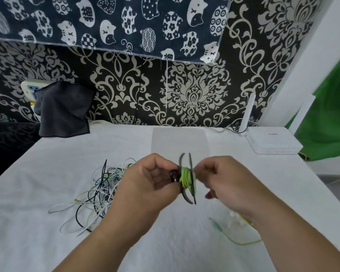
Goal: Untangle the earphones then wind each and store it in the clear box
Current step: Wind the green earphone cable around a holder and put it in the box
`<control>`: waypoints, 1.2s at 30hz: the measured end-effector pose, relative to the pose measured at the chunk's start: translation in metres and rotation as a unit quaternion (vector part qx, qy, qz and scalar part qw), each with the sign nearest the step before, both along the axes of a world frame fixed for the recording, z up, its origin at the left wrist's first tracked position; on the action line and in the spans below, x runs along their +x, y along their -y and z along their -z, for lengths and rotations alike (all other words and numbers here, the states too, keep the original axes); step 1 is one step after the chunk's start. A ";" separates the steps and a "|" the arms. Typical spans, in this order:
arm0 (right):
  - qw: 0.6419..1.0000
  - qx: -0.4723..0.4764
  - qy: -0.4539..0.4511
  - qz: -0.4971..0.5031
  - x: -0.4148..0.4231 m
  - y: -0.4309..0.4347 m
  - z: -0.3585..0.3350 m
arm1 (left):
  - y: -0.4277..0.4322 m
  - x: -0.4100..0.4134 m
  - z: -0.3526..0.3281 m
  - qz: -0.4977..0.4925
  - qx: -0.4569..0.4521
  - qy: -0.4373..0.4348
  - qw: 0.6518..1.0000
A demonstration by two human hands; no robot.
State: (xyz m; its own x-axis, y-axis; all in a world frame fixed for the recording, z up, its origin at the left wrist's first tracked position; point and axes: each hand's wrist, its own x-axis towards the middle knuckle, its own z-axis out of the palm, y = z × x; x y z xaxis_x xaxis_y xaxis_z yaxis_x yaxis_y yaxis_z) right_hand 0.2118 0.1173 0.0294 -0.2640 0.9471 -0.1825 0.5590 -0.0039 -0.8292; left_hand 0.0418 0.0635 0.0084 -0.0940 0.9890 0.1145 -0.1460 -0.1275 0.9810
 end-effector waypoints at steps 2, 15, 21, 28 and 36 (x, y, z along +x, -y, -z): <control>0.998 -0.040 0.008 -0.051 -0.005 0.004 0.004 | -0.001 -0.002 0.000 -0.048 -0.027 0.043 0.998; 0.983 -0.043 0.033 -0.173 -0.010 0.007 -0.004 | -0.008 -0.018 -0.003 -0.137 -0.063 -0.176 0.973; 0.985 -0.027 0.048 -0.162 0.005 0.007 -0.004 | -0.011 -0.015 -0.002 -0.126 -0.074 -0.200 0.969; 0.979 0.011 0.035 -0.202 0.007 0.010 -0.006 | -0.010 -0.002 0.006 -0.146 -0.055 -0.303 0.940; 0.993 0.100 -0.016 -0.068 0.013 0.000 -0.014 | -0.001 0.007 0.009 -0.055 -0.036 -0.341 0.938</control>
